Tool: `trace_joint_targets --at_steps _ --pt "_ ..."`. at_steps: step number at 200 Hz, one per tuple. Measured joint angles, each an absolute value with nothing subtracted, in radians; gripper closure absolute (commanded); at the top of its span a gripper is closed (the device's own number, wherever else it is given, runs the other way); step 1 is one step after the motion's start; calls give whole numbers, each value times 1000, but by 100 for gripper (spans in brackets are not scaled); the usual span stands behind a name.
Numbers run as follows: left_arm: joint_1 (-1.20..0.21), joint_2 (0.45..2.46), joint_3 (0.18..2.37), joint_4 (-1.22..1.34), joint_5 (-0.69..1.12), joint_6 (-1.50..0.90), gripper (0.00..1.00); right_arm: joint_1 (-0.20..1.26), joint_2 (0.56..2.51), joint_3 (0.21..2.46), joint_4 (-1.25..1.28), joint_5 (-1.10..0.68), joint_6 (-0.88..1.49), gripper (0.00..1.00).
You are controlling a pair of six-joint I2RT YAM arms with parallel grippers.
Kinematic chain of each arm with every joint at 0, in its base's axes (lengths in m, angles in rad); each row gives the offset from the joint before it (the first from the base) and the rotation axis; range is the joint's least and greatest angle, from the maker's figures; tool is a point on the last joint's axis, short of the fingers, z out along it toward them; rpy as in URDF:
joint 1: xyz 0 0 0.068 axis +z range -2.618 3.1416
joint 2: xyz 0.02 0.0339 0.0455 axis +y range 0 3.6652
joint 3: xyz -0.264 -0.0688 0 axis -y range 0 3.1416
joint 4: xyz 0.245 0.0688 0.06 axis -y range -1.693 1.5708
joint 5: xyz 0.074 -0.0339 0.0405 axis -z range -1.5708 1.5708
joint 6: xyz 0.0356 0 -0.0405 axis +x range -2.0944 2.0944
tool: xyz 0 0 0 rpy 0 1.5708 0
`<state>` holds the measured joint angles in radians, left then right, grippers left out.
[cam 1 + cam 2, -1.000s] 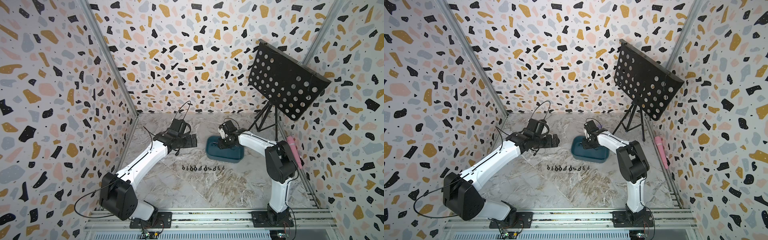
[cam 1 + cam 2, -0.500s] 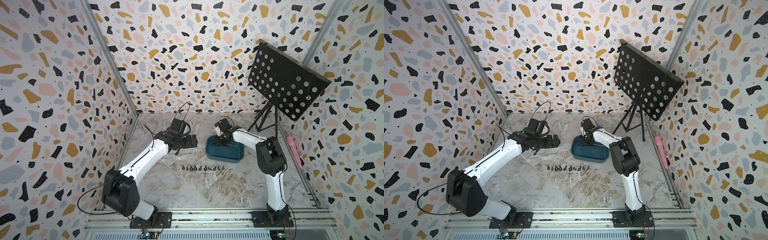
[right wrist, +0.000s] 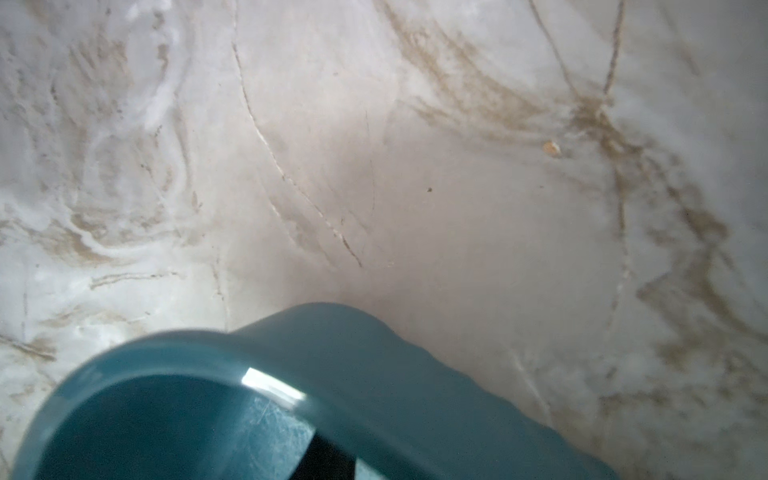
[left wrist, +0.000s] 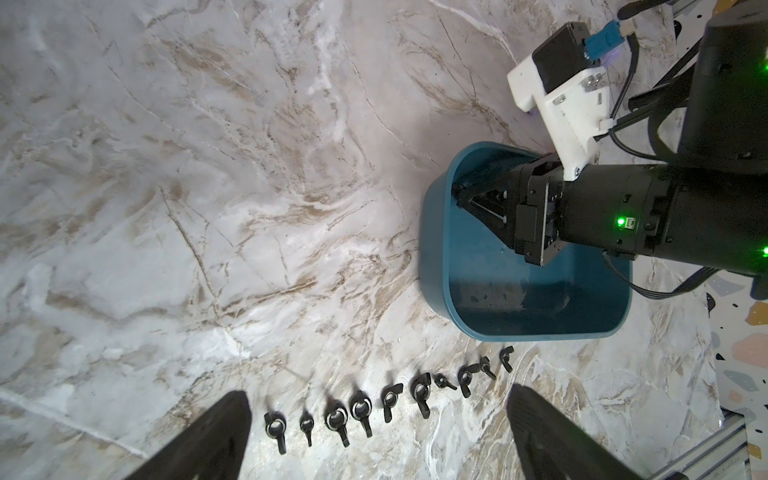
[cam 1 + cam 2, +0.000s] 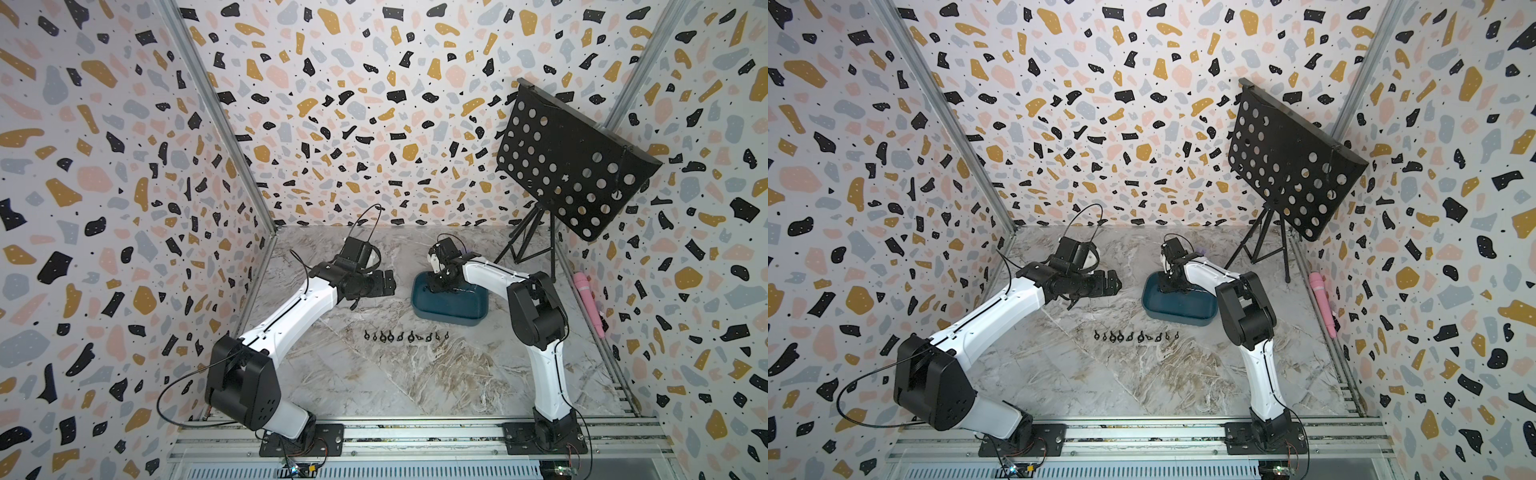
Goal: Take out the wing nut from the storage box
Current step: Pick up the wing nut from the storage box.
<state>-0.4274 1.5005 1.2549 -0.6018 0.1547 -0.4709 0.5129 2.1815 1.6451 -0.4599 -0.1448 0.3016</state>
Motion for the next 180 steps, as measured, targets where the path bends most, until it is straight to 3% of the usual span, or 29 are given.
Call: trace_joint_targets --at_steps 64,103,180 --pt "-426 1501 1255 -602 159 -471 0 513 2181 1626 -444 -133 295 78" --pt "-426 1501 1255 -602 164 -471 0 516 2182 1626 -424 -126 286 99" --pt "-426 1501 1255 -602 179 -472 0 516 2122 1547 -389 -129 290 100"
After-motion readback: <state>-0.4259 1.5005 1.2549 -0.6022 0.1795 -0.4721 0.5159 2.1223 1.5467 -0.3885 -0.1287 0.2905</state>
